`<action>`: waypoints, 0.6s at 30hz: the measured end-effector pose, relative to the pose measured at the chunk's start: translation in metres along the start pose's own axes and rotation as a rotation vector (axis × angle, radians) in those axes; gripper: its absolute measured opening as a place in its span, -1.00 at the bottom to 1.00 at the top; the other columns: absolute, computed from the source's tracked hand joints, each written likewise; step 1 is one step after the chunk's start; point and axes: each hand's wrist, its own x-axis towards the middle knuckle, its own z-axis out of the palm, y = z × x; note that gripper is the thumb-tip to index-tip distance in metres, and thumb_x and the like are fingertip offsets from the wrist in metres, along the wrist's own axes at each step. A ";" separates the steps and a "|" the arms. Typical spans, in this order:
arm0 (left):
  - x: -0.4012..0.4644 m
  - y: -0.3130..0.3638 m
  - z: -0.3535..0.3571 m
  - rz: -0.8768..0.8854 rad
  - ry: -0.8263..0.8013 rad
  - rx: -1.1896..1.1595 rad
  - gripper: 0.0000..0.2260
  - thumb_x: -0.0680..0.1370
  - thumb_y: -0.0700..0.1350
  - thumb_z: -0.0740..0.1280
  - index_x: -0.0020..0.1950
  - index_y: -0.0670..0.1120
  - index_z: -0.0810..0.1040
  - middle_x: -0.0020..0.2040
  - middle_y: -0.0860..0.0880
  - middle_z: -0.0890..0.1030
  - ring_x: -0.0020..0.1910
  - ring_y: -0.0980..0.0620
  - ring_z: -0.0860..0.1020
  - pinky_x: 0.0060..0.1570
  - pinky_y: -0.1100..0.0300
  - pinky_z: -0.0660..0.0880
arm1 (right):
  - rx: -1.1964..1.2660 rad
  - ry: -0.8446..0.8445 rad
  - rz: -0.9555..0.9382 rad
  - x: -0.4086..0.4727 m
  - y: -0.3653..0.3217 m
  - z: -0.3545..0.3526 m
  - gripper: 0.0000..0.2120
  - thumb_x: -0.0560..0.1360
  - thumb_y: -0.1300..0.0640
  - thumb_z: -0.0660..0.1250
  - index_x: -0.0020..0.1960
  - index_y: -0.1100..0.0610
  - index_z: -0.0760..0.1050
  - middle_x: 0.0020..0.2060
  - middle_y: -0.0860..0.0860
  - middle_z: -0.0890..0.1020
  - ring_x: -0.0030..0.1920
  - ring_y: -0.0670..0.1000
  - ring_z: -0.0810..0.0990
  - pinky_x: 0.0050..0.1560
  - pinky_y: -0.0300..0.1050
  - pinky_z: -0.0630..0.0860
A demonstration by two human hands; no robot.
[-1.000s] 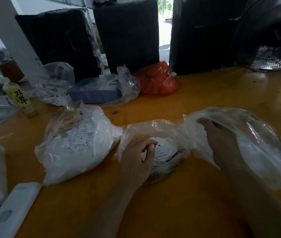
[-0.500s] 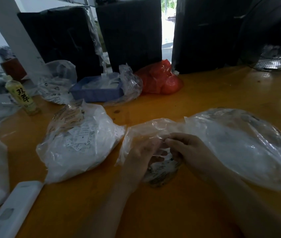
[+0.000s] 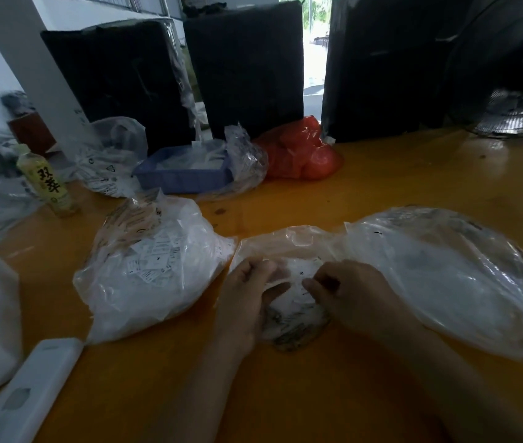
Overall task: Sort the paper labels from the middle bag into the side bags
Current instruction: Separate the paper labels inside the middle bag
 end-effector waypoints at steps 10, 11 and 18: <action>0.004 0.006 -0.006 0.000 -0.008 -0.091 -0.72 0.64 -0.25 0.32 -0.21 0.01 0.64 -0.22 -0.04 0.65 -0.23 0.09 0.66 -0.28 0.20 0.58 | -0.169 0.012 0.022 0.002 0.000 0.001 -0.81 0.64 -0.07 0.25 0.23 -0.11 0.50 0.01 -0.11 0.67 -0.14 -0.12 0.62 -0.06 -0.17 0.61; 0.003 0.005 -0.006 0.010 -0.016 -0.049 -0.72 0.64 -0.21 0.34 -0.22 0.03 0.65 -0.25 -0.01 0.62 -0.24 0.12 0.63 -0.28 0.21 0.56 | -0.221 0.015 0.014 0.003 0.000 0.003 -0.75 0.64 -0.09 0.24 0.29 -0.10 0.49 0.12 -0.10 0.62 -0.05 -0.09 0.60 0.00 -0.17 0.57; 0.000 0.002 -0.004 0.000 0.008 0.041 -0.94 0.62 -0.17 0.43 -0.02 -0.07 0.69 0.00 -0.03 0.76 0.01 0.04 0.74 -0.38 0.29 0.53 | -0.258 -0.043 0.204 0.005 0.001 0.020 -0.62 0.52 -0.28 0.33 0.16 -0.03 0.51 0.13 -0.06 0.45 -0.09 -0.05 0.50 -0.08 -0.14 0.49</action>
